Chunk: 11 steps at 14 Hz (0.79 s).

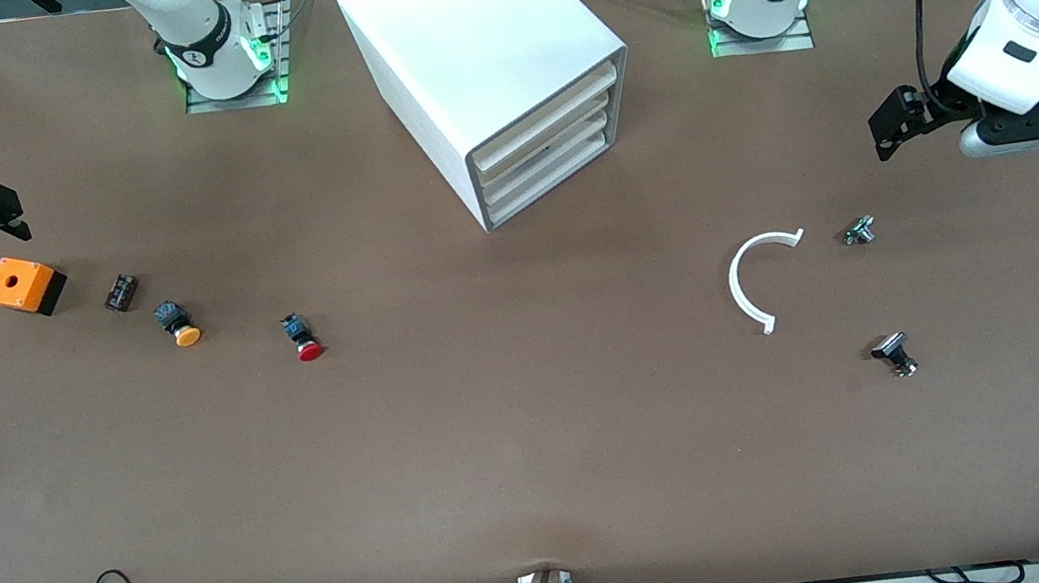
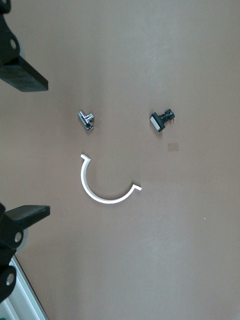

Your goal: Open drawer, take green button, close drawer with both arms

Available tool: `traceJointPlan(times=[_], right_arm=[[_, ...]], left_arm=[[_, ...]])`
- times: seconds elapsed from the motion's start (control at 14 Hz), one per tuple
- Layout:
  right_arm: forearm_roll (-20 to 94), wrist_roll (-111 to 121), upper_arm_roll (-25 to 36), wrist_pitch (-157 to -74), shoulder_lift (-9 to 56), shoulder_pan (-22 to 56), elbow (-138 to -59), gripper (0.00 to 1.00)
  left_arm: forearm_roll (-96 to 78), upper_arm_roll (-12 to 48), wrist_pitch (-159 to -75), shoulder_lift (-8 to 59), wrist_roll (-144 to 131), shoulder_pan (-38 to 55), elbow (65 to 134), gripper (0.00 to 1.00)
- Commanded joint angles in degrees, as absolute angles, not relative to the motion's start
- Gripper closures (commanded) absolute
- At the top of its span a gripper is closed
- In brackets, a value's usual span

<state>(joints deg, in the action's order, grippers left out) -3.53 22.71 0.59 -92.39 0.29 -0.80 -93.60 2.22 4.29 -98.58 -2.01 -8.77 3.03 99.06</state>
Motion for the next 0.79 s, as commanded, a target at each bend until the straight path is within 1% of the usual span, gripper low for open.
traceJointPlan(times=[0.0,0.72], right_arm=[[-3.16,23.11,-0.09,-91.67,0.53,-1.49,-92.72,0.0],[-3.16,23.2,0.09,-92.29,0.7,-1.58,-92.72,0.0]], left_arm=[[2.02,4.31,-97.56,-1.58,-6.78,2.55,97.65,0.0],[1.32,4.31,-97.21,-1.05,-6.59,2.11,97.65,0.0]])
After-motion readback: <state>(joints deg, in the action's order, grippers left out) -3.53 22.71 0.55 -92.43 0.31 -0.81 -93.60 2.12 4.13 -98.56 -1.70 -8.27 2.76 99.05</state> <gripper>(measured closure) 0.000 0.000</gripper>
